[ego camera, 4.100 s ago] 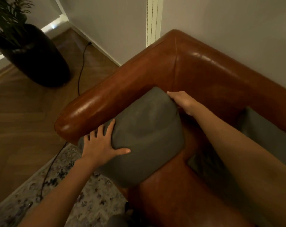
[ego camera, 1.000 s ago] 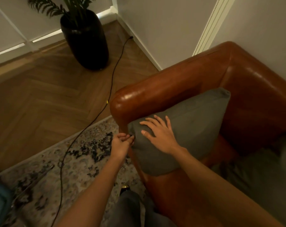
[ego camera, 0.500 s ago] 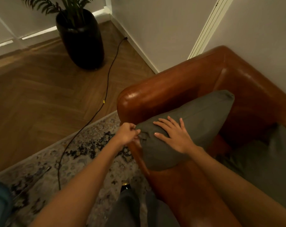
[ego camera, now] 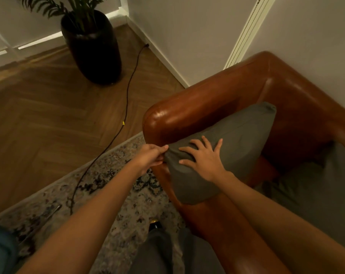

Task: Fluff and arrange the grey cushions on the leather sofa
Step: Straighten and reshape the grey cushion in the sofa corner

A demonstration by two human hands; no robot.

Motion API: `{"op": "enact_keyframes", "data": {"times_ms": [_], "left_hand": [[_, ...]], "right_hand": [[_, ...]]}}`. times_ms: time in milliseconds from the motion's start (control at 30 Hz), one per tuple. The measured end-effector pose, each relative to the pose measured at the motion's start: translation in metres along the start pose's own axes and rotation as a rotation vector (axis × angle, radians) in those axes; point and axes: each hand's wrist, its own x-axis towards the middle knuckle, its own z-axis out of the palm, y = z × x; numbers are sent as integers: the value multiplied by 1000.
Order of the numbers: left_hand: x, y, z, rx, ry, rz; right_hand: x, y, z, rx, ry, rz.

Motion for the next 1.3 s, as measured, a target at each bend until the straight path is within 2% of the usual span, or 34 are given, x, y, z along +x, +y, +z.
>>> {"op": "enact_keyframes", "data": {"times_ms": [167, 333, 400, 467, 500, 533, 600, 700, 767, 800, 900, 1033, 1100, 1233, 1300], "left_hand": [[1, -42, -6, 188, -99, 52], [8, -73, -6, 476, -287, 35], [5, -77, -2, 603, -177, 123], [1, -70, -5, 743, 114, 274], [-1, -65, -10, 780, 226, 372], [-3, -60, -16, 773, 268, 454], [-6, -47, -23, 632, 164, 513], [-1, -36, -16, 489, -71, 452], [8, -34, 2, 487, -98, 482], [11, -30, 14, 455, -95, 491], [16, -10, 52, 262, -7, 438], [19, 20, 89, 10, -46, 231], [28, 27, 100, 2, 7, 179], [45, 40, 109, 60, 61, 144], [54, 44, 111, 117, 81, 152]], "right_hand": [[12, -1, 2, 88, 254, -78], [6, 32, -62, 332, 479, -55], [1, 48, -93, 466, 567, -50], [-5, 66, -114, 498, 586, 4], [-7, 75, -118, 501, 590, 44], [-9, 87, -117, 518, 606, 96], [-10, 116, -108, 572, 657, 247], [-5, 147, -97, 736, 672, 570], [0, 158, -96, 864, 687, 758], [1, 162, -97, 909, 705, 787], [2, 165, -95, 954, 638, 738], [8, 148, -82, 961, 282, 745], [14, 135, -74, 902, 168, 725], [26, 119, -67, 743, 180, 709], [30, 114, -69, 518, 259, 570]]}}
